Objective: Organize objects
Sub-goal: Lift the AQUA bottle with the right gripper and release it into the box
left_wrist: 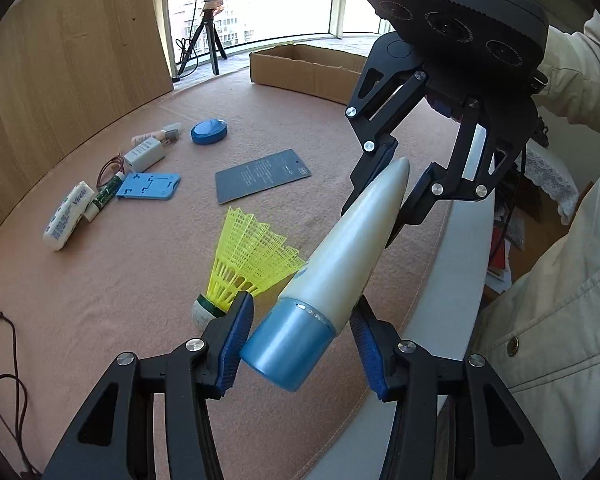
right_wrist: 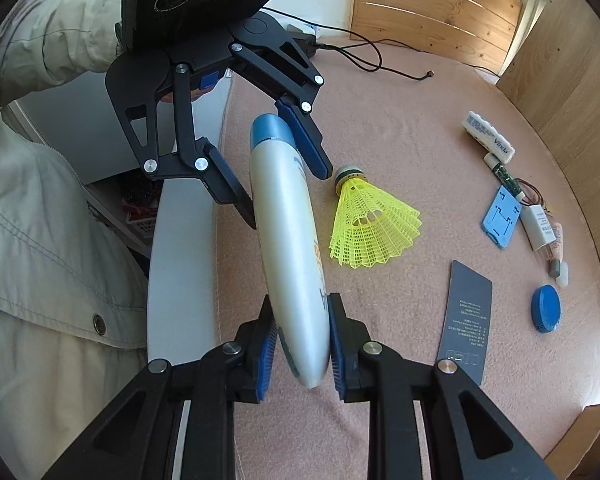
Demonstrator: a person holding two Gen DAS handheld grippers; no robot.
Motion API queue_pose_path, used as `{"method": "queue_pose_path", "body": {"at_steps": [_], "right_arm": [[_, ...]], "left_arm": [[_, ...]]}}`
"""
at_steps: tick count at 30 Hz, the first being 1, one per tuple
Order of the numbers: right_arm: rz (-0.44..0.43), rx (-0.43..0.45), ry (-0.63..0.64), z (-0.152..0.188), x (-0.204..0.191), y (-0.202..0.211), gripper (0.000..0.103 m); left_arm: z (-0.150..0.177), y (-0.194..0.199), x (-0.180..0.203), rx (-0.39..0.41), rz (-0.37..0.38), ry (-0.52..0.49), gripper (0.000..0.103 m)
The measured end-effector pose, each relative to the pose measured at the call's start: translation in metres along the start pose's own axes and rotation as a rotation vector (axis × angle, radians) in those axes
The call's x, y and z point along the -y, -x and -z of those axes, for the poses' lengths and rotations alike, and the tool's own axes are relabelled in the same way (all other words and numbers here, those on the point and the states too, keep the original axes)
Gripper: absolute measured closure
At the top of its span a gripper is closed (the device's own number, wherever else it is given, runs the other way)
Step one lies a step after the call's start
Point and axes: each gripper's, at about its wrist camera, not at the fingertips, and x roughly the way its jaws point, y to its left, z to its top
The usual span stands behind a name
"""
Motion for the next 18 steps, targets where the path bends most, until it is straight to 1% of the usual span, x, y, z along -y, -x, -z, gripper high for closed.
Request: {"method": "queue_pose_path", "body": {"at_steps": [4,9,14,18], "right_arm": [[0.019,0.018,0.027,0.001,0.008,0.020,0.082],[0.048,0.035,0.060,0.013,0.018,0.041,0.082],[0.070,0.050,0.080,0.034,0.030,0.059,0.082],[0.088,0.057,0.074,0.058,0.043,0.075,0.082]], "left_arm": [[-0.023,0.009,0.005,0.007,-0.026,-0.016,0.050],[-0.054,0.008,0.011,0.013,-0.051,-0.030,0.050],[-0.086,-0.004,0.022,0.009,-0.073,-0.040,0.050],[-0.116,-0.018,0.033,0.001,-0.079,-0.062,0.050]]}}
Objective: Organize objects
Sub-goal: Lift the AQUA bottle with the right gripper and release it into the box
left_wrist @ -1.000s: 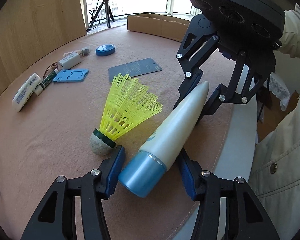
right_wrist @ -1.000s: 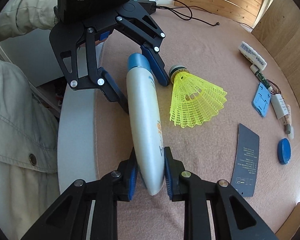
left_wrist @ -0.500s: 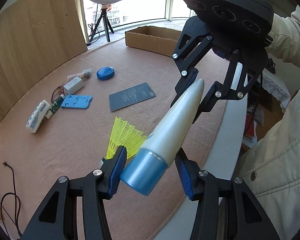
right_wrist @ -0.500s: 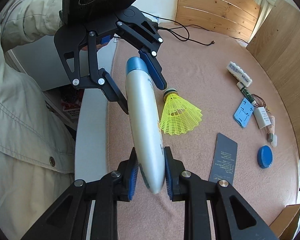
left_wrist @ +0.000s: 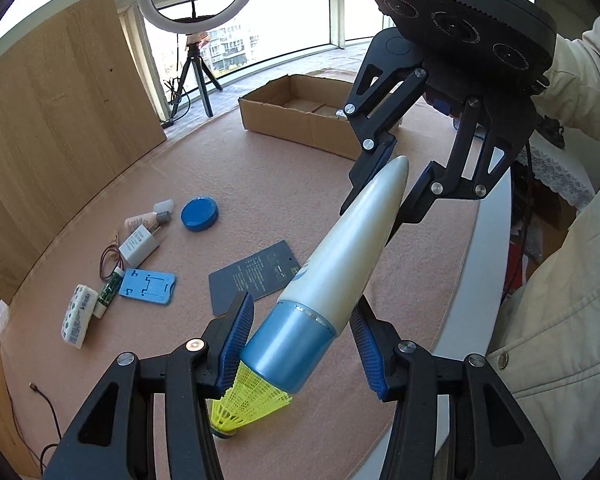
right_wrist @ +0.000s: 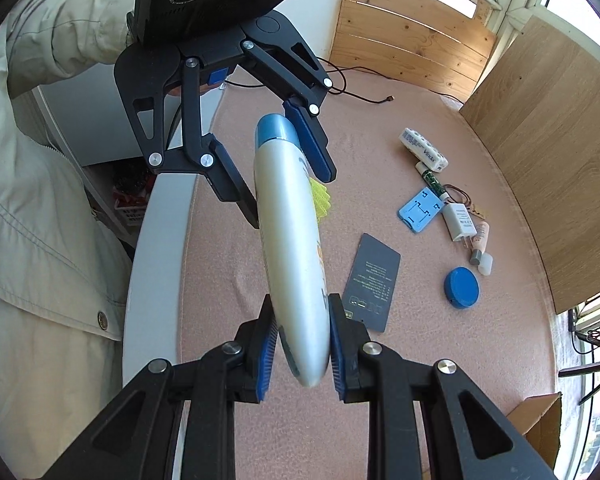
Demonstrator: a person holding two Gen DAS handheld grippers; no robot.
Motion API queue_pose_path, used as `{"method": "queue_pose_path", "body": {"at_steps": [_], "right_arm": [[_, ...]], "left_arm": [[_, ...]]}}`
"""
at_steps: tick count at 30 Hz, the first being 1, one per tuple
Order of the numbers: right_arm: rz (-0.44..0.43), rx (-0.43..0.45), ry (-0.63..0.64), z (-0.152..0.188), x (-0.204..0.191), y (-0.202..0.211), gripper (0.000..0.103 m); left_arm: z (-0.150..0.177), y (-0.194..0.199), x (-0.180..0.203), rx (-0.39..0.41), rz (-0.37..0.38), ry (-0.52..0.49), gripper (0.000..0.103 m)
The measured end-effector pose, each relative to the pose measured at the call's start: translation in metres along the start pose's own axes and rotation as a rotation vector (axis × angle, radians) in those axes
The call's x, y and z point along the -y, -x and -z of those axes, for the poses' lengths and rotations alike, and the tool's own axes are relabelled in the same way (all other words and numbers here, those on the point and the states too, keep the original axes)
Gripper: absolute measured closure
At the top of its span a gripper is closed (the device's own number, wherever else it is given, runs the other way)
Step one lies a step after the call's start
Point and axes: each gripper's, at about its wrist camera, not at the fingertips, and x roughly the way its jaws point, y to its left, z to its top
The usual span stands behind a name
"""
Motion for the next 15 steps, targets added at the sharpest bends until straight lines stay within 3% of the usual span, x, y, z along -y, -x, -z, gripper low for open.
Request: {"method": "queue_pose_path", "body": {"at_steps": [15], "right_arm": [[0.162,-0.048,-0.149,0.142,0.072,0.087,0.082]], "left_arm": [[-0.182,-0.110,0.047,0.016,0.088,-0.178,0.050]]}}
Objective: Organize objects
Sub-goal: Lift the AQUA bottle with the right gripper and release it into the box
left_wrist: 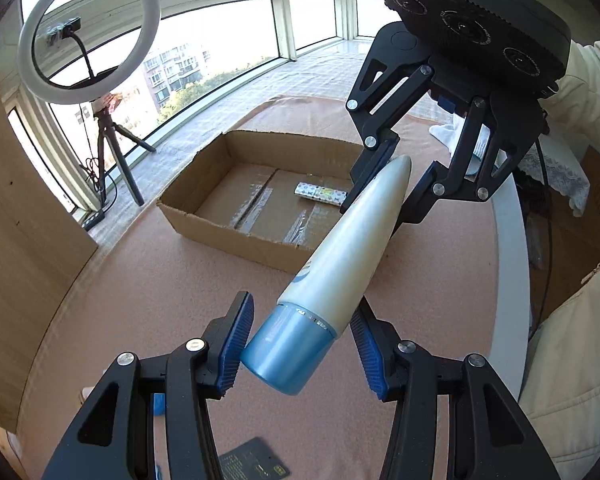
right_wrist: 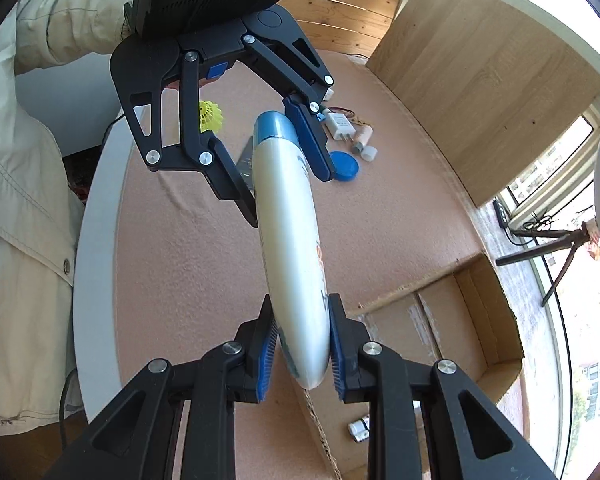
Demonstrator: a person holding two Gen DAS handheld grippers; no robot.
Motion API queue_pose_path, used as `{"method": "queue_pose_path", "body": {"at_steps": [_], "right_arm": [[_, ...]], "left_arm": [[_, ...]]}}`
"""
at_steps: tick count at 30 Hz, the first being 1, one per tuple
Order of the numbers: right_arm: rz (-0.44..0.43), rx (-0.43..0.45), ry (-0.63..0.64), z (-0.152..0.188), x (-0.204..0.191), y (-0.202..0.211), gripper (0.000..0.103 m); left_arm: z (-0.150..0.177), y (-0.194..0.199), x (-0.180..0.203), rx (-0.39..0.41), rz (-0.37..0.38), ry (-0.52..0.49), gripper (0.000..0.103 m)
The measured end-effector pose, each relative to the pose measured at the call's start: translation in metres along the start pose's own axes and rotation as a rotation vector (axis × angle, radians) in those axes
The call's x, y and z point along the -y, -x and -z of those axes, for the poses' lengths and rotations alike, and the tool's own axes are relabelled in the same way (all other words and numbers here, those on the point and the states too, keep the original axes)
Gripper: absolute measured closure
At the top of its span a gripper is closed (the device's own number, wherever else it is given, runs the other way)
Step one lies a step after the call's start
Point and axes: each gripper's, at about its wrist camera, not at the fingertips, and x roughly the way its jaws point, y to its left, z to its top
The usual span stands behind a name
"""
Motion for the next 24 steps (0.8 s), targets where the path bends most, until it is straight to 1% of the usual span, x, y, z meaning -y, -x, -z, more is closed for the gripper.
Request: {"method": "queue_pose_path", "body": {"at_steps": [4,7,9,11,15,20,21,22,23,24], "right_arm": [[0.038,-0.017,-0.058,0.036,0.026,0.012,0.082],[0.056,-0.024,-0.098,0.060,0.039,0.018,0.082],[0.062,-0.024,-0.120,0.073,0.046,0.021,0.082],[0.064,-0.022,-0.136,0.083,0.051,0.022,0.082],[0.061,-0.019,-0.150,0.089,0.059,0.019,0.082],[0.078,-0.009,-0.151,0.089,0.068,0.012,0.082],[0.094,-0.008,-0.151,0.089,0.068,0.010,0.081],[0.097,-0.016,-0.161,0.090,0.070,0.006,0.080],[0.094,-0.036,-0.164,0.090,0.071,0.003,0.077],[0.110,-0.048,-0.157,0.091,0.069,0.001,0.064]], "left_arm": [[-0.051,-0.038,0.001,0.001,0.034,-0.045,0.050],[-0.081,-0.064,0.003,-0.002,0.064,-0.076,0.050],[-0.095,-0.077,0.004,-0.007,0.081,-0.090,0.050],[-0.105,-0.087,0.005,-0.012,0.092,-0.102,0.050],[-0.116,-0.101,0.006,-0.025,0.105,-0.113,0.050],[-0.119,-0.110,-0.002,-0.039,0.100,-0.098,0.049],[-0.120,-0.111,-0.004,-0.038,0.090,-0.080,0.044],[-0.120,-0.113,-0.006,-0.042,0.074,-0.061,0.029],[-0.117,-0.113,-0.008,-0.045,0.034,-0.050,0.023],[-0.115,-0.114,-0.008,-0.045,-0.017,-0.042,0.014]]}}
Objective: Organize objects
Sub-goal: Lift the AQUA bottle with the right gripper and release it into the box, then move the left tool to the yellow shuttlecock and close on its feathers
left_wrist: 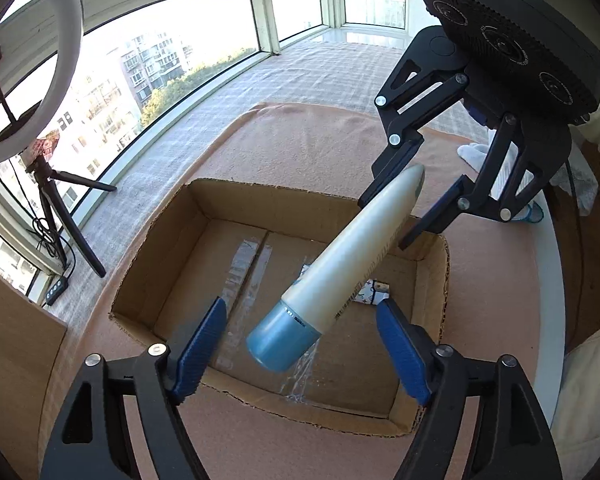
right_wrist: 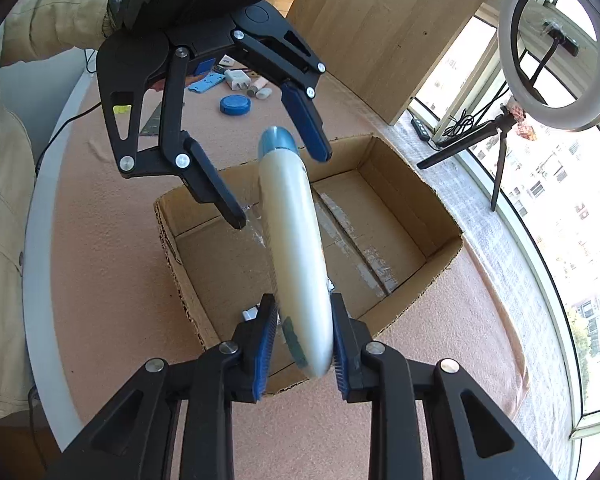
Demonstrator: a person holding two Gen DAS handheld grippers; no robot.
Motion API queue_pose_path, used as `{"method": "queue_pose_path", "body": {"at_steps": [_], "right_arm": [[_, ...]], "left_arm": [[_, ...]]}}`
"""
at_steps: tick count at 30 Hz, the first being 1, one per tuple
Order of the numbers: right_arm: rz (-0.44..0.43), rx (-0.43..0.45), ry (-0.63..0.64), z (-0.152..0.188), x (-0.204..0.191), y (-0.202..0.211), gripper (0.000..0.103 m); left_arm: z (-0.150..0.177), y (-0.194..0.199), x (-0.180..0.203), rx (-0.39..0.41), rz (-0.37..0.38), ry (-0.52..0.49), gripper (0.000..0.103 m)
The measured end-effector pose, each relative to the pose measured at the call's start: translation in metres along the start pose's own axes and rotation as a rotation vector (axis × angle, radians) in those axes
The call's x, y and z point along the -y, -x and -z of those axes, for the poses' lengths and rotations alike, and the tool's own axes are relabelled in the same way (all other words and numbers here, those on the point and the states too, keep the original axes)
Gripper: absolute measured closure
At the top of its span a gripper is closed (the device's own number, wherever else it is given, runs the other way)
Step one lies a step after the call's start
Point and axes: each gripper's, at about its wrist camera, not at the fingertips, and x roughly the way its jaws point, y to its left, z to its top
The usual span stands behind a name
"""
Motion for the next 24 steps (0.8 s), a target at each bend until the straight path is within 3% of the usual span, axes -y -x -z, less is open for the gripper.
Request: {"method": "queue_pose_path", "body": {"at_steps": [1,7,15,18,24], "right_arm": [[0.011,0.006,0.005,0.001,-0.003,0.001,0.059],[0.056,0.022,-0.033,-0.001,-0.009,0.011,0.054],[0.199,0.037,-0.159,-0.023,-0.018,0.016,0.039],[0.249,0.009,-0.193,-0.039,-0.028,0.010,0.039],[0.267,0.031,-0.226,-0.079,-0.063,0.005,0.039]], "left_arm": [[0.004,-0.001,-0.004,-0.001,-0.035,0.013,0.010],[0.040,0.027,-0.014,-0.002,-0.124,0.131,0.010],[0.098,0.083,-0.011,0.003,-0.230,0.257,0.004],[0.118,0.100,-0.008,0.005,-0.258,0.303,0.004],[0.158,0.143,-0.005,0.004,-0.332,0.429,0.003]]}}
